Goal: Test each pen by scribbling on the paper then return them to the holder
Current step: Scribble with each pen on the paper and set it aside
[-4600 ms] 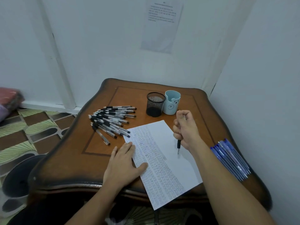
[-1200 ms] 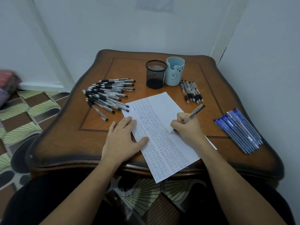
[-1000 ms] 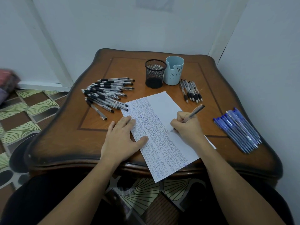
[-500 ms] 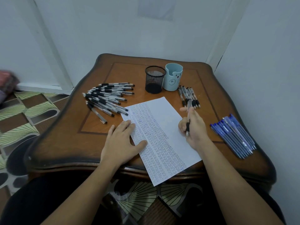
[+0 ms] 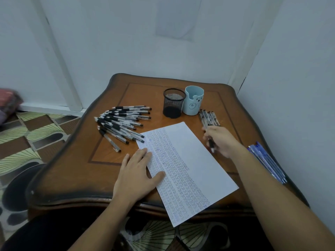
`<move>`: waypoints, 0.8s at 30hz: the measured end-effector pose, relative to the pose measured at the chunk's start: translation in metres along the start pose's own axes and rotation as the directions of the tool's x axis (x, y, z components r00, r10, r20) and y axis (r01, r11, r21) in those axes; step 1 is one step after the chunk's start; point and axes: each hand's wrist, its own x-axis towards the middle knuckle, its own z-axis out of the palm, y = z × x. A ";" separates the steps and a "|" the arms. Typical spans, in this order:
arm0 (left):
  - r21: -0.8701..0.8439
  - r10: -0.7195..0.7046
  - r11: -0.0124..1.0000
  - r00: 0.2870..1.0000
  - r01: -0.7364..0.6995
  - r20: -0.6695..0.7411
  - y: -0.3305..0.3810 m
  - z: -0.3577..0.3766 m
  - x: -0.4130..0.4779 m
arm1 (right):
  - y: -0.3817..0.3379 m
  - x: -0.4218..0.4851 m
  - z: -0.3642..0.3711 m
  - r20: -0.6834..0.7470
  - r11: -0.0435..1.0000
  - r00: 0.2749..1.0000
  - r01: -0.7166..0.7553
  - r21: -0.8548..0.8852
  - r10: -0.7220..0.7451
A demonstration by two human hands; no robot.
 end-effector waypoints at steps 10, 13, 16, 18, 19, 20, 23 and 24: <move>0.025 -0.021 0.999 1.000 0.020 0.010 -0.001 0.001 0.002 | -0.018 0.082 -0.025 -0.292 0.881 0.936 0.038 -0.471 -0.196; 0.006 -0.014 1.000 1.000 0.014 0.013 -0.001 0.000 0.002 | -0.013 0.083 -0.025 -0.273 0.861 0.933 0.071 -0.503 -0.236; -0.011 -0.005 1.000 1.000 0.005 0.018 -0.001 -0.001 0.002 | -0.005 0.075 -0.023 -0.268 0.832 0.922 0.095 -0.547 -0.281; -0.026 0.001 1.000 0.999 0.000 0.035 -0.001 -0.002 0.002 | -0.001 0.068 -0.020 -0.256 0.791 0.906 0.124 -0.599 -0.336; -0.040 0.005 0.999 0.999 -0.003 0.047 -0.001 -0.004 0.002 | -0.001 0.064 -0.016 -0.242 0.752 0.893 0.147 -0.642 -0.380; -0.049 0.011 0.999 0.998 -0.008 0.062 -0.003 -0.006 0.003 | -0.001 0.059 -0.011 -0.220 0.708 0.876 0.175 -0.684 -0.429; 0.016 0.058 0.998 0.991 -0.060 0.125 -0.012 -0.018 0.007 | -0.006 0.041 0.020 -0.044 0.649 0.861 0.347 -0.678 -0.507; 0.034 0.074 0.996 0.985 -0.081 0.158 -0.016 -0.022 0.008 | -0.006 0.035 0.035 0.038 0.651 0.862 0.410 -0.639 -0.505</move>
